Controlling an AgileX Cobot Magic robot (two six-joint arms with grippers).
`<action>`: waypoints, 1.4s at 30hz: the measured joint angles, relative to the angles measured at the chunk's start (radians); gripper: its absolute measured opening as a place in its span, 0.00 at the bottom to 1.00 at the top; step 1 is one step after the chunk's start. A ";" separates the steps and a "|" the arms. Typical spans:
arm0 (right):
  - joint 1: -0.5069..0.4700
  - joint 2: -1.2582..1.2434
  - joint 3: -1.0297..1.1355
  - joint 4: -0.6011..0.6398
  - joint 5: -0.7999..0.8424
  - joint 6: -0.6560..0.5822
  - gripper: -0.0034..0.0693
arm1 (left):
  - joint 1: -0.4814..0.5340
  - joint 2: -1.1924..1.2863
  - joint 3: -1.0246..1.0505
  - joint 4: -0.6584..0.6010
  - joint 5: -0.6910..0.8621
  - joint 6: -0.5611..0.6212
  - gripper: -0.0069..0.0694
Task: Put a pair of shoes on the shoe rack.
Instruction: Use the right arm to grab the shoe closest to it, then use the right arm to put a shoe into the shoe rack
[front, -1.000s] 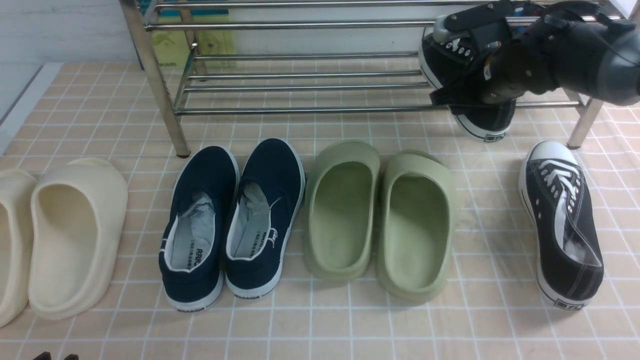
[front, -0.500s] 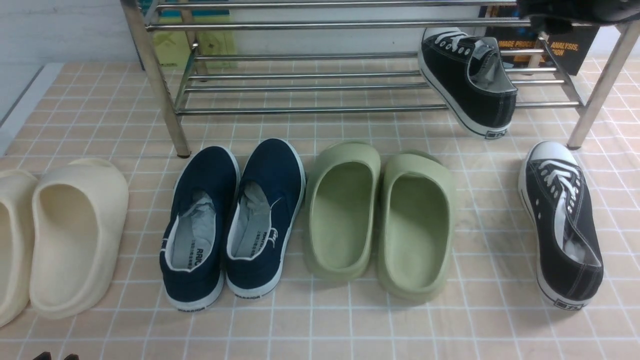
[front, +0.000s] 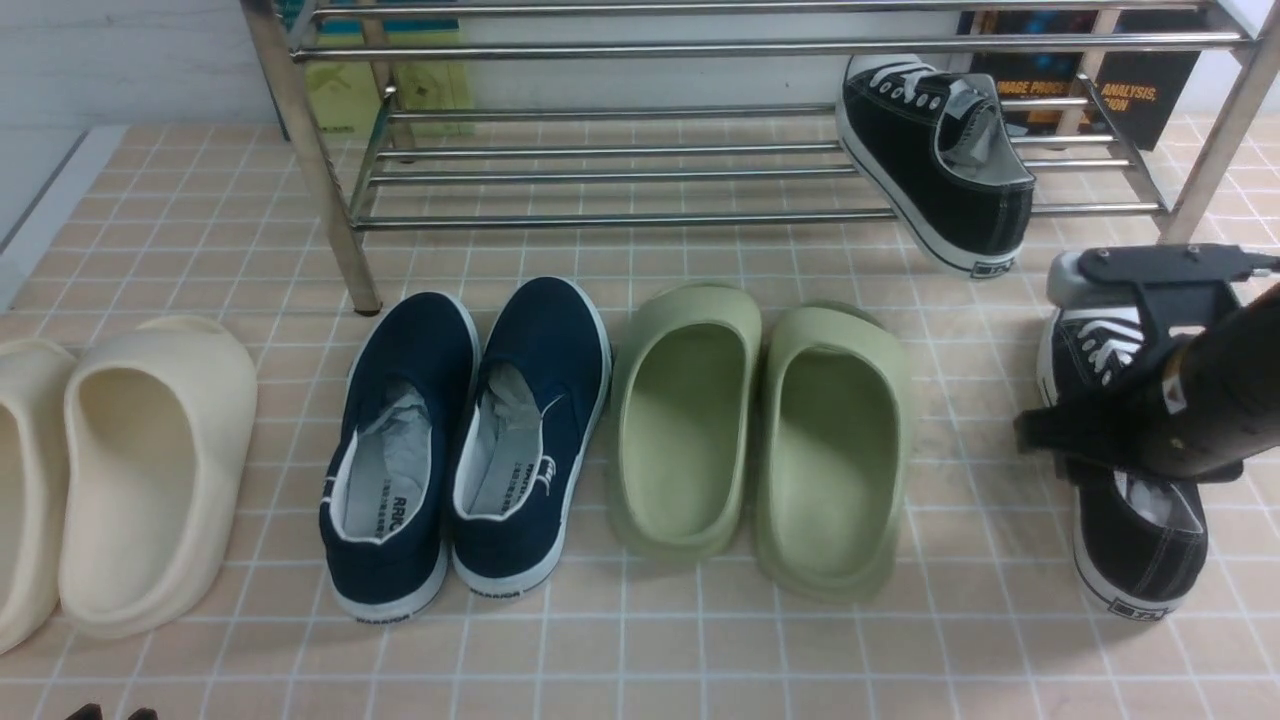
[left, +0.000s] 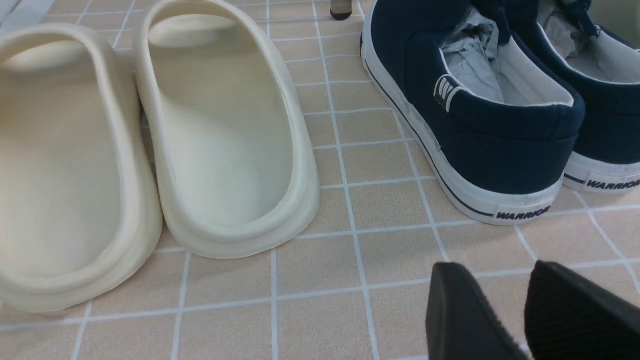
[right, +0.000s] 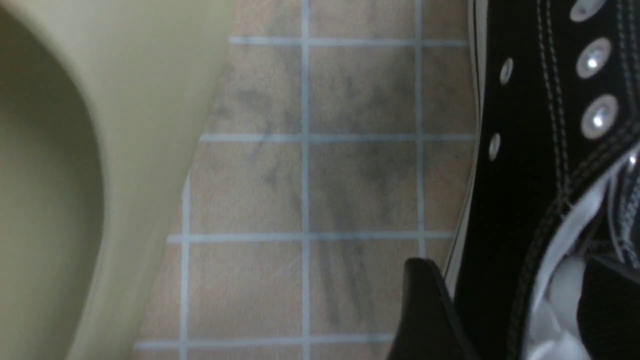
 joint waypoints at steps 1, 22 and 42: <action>0.000 0.008 0.000 -0.013 -0.006 0.013 0.60 | 0.000 0.000 0.000 0.000 0.000 0.000 0.41; 0.000 -0.185 0.002 -0.185 0.045 0.082 0.06 | 0.000 0.000 0.000 0.000 0.000 0.000 0.40; -0.041 0.054 -0.340 -0.006 0.173 -0.443 0.06 | 0.000 0.000 0.000 0.000 0.000 0.000 0.40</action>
